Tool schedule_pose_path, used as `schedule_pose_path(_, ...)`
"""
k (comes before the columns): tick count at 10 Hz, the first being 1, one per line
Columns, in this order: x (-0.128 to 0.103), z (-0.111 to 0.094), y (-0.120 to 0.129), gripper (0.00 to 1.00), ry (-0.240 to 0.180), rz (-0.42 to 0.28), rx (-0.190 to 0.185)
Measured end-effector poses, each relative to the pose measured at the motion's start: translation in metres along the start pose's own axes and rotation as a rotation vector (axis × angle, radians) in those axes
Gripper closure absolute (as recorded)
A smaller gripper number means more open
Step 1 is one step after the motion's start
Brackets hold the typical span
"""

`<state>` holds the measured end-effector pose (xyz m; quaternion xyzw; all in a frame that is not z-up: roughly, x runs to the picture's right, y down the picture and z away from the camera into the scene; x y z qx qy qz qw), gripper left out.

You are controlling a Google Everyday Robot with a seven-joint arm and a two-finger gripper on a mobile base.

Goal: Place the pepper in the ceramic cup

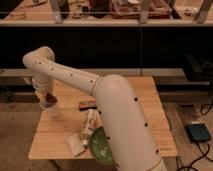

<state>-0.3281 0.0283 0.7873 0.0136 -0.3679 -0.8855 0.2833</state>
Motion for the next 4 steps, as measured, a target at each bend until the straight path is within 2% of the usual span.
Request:
schedule_pose_path(3, -0.0043, -0.0058, 0.0052, 0.20, 0.006, 0.007, -0.009)
schedule_pose_path(4, -0.0054, -0.0083, 0.0071, 0.20, 0.018, 0.021, 0.007)
